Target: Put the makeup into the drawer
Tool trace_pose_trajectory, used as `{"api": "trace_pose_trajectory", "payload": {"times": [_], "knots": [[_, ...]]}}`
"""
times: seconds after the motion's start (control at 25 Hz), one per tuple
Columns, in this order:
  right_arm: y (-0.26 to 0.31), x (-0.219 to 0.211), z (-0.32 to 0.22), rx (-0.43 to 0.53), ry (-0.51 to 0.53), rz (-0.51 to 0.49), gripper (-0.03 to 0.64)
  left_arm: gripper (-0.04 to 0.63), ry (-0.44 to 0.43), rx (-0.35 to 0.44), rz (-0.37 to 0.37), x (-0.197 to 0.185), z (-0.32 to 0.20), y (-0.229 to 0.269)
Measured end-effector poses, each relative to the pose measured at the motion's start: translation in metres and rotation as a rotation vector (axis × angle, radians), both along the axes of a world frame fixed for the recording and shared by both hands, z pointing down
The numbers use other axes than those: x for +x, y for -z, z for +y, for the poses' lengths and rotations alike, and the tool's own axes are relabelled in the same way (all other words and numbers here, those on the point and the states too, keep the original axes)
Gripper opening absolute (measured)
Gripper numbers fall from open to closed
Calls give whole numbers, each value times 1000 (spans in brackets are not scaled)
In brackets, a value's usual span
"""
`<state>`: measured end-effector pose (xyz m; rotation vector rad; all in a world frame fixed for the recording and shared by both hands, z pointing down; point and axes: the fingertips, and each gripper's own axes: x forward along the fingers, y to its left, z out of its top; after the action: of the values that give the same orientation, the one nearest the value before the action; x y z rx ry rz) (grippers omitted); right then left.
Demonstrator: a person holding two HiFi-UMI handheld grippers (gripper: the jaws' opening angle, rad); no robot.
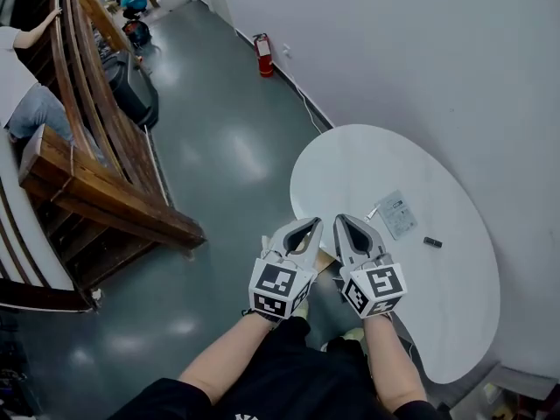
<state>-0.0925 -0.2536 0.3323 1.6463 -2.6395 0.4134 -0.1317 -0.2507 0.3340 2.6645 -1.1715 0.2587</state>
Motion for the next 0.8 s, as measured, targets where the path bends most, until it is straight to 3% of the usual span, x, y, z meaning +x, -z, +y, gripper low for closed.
{"api": "trace_pose_trajectory", "payload": {"times": [0.24, 0.8], "knots": [[44, 14, -1, 52, -20, 8, 15, 9, 4, 53, 28, 7, -5, 48], [90, 42, 9, 139, -75, 56, 14, 9, -36, 109, 67, 30, 6, 92]]}}
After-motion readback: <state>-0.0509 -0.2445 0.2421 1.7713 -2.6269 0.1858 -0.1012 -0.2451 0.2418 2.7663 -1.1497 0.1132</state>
